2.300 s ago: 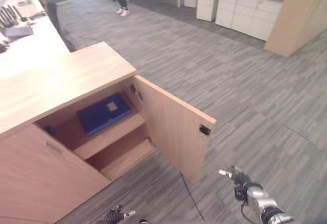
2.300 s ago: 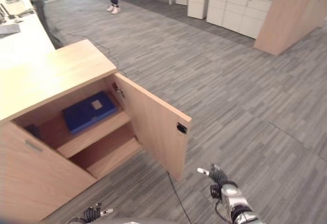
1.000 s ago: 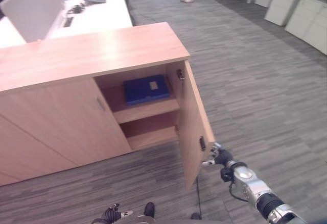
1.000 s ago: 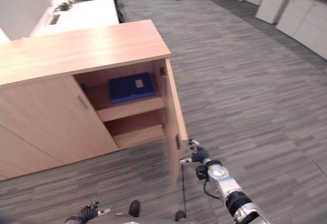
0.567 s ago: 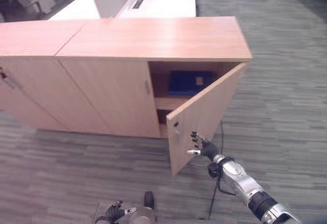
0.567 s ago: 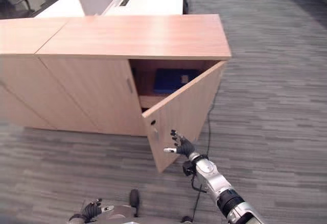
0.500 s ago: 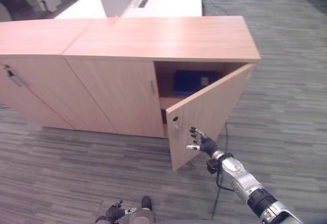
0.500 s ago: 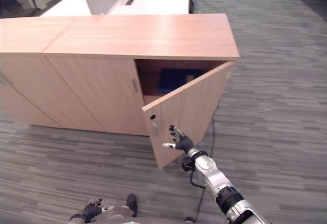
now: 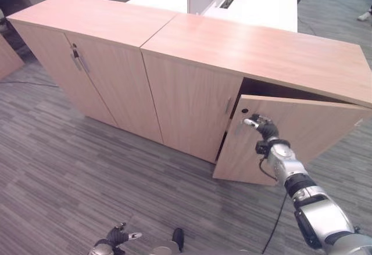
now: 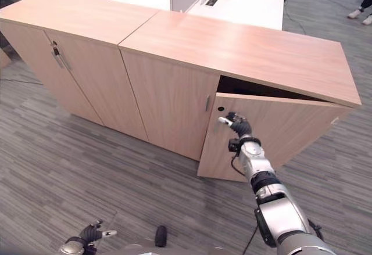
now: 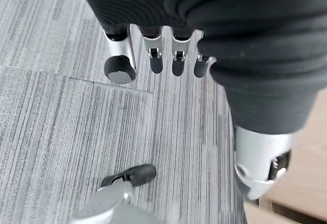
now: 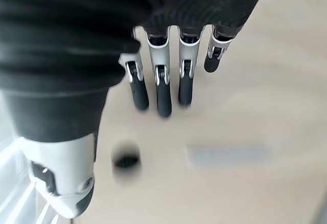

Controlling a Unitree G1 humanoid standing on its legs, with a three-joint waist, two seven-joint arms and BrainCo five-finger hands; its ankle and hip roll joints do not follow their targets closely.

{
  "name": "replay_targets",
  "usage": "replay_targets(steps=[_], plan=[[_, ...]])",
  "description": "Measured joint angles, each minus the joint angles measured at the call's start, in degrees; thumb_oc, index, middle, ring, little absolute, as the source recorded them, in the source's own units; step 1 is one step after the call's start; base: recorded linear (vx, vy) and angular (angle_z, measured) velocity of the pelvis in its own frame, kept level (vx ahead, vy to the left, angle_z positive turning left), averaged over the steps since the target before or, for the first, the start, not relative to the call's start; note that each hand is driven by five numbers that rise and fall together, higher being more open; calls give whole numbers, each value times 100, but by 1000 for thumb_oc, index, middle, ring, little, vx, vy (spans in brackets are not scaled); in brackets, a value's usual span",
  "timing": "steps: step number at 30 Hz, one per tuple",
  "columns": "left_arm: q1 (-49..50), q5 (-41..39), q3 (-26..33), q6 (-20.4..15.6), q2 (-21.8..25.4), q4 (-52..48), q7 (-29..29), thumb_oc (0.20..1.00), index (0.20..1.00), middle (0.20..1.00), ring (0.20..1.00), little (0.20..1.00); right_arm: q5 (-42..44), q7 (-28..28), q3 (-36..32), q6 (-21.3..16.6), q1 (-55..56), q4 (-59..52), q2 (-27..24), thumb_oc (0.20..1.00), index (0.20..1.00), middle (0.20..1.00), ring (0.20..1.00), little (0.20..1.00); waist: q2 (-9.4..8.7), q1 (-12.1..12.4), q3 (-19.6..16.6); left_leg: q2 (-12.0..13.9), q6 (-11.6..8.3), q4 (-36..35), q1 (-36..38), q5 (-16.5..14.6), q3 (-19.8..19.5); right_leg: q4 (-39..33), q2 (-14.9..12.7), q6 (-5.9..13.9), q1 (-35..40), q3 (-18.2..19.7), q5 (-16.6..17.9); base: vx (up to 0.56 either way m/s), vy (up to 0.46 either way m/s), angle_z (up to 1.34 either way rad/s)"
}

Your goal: Put the empty folder in the office cabinet

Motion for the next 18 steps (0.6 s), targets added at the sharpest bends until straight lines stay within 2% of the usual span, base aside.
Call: replay_targets(steps=[1,2,4,5,7,12,18], plan=[[10,-9,0,-5,30,0,-46,1000,1000,1000,1000,1000,6,0,-81,3,-73,374,-157,1000,1000,1000,1000,1000,-54,-34,-36,-31,-27,-17,1,-16,-129,-498,76,-54,84,87,247,78,-76,54],[12,-25,0,-14,31,-5,-72,1000,1000,1000,1000,1000,24,-12,-97,20,-115,598,-314,1000,1000,1000,1000,1000,-74,-33,-49,-48,-46,-17,10,-22,-194,-698,103,-121,151,143,404,116,-91,61],[108,-27,-7,-45,17,-12,-89,1000,1000,1000,1000,1000,174,-41,-204,29,-148,682,-553,1000,1000,1000,1000,1000,-90,-26,-87,-16,-142,-17,20,-56,-240,-845,159,-243,240,115,760,142,-111,28],[243,-32,81,-37,-63,2,-101,1000,1000,1000,1000,1000,216,-17,-223,73,-358,1147,-767,1000,1000,1000,1000,1000,-14,3,-147,79,-254,-15,24,-95,-269,-855,254,-365,262,42,917,111,-99,5],[434,-32,92,-33,-180,1,-115,1000,1000,1000,1000,1000,216,-26,-246,157,-355,1310,-1160,1000,1000,1000,1000,1000,106,35,-262,268,-371,2,36,-89,-273,-854,441,-482,275,-22,873,96,-92,1],[461,-25,-113,-48,-366,-20,-191,1000,1000,1000,1000,1000,225,-3,-313,254,-355,1566,-1789,1000,1000,1000,1000,1000,271,-60,-359,325,-422,38,42,-100,-433,-853,535,-587,374,-189,851,62,-80,15],[470,-25,-104,-42,-277,16,-222,1000,1000,1000,1000,1000,224,66,-338,277,-363,1591,-1814,1000,1000,1000,1000,1000,312,-72,-384,338,-442,-3,44,-160,-437,-853,528,-574,378,-173,809,55,-68,0]])
